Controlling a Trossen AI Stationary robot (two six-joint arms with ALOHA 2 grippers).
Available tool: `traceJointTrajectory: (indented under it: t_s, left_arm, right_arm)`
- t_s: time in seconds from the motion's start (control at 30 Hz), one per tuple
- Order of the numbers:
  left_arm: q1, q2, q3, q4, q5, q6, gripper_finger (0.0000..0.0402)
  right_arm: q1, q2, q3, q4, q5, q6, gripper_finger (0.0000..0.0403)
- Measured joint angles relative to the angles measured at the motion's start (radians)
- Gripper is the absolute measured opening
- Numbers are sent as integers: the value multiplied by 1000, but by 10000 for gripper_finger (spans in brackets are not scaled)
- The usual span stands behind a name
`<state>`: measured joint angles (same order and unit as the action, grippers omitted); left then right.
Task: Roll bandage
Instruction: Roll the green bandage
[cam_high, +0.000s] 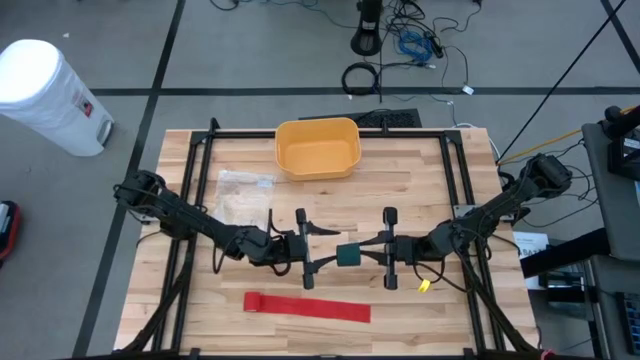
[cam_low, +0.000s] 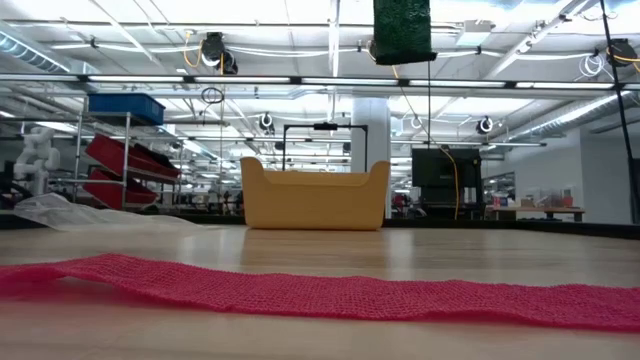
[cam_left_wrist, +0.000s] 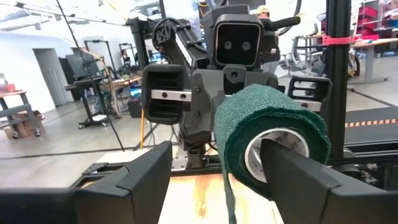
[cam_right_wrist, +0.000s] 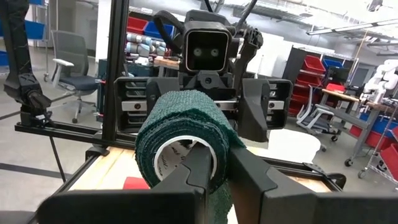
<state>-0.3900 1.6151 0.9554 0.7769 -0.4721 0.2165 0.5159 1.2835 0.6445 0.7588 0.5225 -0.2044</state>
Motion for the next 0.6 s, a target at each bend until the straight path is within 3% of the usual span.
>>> traceJointTrajectory:
  t_s: [0.6]
  left_arm:
    - [-3,0,1,1,-2,6,133]
  right_arm:
    - [0,0,0,0,1,6,34]
